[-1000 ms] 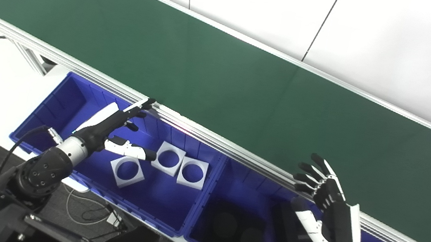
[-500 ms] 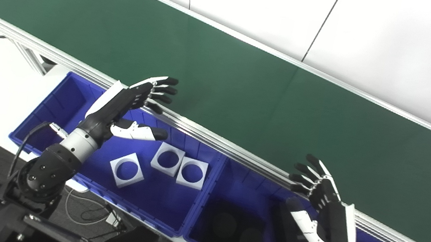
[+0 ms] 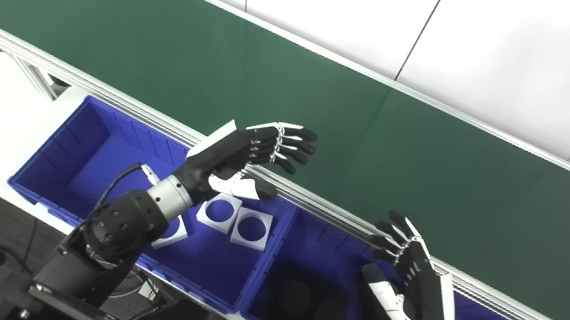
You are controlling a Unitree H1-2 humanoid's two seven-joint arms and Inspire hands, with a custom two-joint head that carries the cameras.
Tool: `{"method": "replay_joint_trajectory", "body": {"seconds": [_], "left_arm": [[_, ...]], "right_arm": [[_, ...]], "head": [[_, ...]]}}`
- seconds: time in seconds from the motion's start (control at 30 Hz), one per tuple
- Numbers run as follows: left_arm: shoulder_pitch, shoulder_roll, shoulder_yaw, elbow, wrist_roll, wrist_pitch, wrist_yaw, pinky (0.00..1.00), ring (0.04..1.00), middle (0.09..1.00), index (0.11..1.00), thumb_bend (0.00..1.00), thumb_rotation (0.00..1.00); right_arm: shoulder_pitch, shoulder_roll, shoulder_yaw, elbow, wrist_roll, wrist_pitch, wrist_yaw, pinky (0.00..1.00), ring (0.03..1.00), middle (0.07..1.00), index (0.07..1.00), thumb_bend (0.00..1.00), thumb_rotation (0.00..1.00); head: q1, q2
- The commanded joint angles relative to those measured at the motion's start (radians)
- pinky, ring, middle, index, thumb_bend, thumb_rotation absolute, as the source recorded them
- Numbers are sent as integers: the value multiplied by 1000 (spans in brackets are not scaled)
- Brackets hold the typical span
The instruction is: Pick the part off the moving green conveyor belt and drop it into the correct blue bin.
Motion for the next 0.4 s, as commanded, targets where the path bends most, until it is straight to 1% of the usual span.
{"method": "replay_joint_trajectory", "body": {"seconds": [0.0,0.1,0.13,0.17,0.2,0.23,0.37], "left_arm": [[-27,-8,-7,17,9,-73,7,611,693,746,786,963,629],[-23,-17,-1,70,-17,-116,4,596,681,737,775,917,636],[-19,-19,3,85,-32,-128,1,596,683,736,773,915,640],[-14,-19,6,99,-46,-138,-4,598,686,738,774,911,644],[-10,-18,8,109,-57,-141,-7,596,687,737,774,913,652],[-4,-14,10,114,-65,-138,-10,595,684,734,774,921,658],[17,5,18,128,-90,-133,-27,599,672,722,774,931,666]], "right_arm": [[8,11,6,-38,-8,-43,-4,672,759,806,862,736,630],[16,21,13,-40,-15,-46,-8,686,768,806,857,744,638],[17,24,15,-41,-13,-47,-7,684,767,806,856,743,637],[19,29,16,-41,-13,-47,-8,683,766,806,856,737,636],[20,32,17,-40,-12,-47,-9,681,764,805,854,733,633],[22,37,18,-42,-14,-47,-10,681,763,804,853,733,631],[29,51,27,-43,-39,-49,-16,677,761,801,851,727,632]], "head": [[0,1],[-54,-7],[-54,-7],[-85,-10],[-85,-10],[-125,-10],[-243,-13]]}}
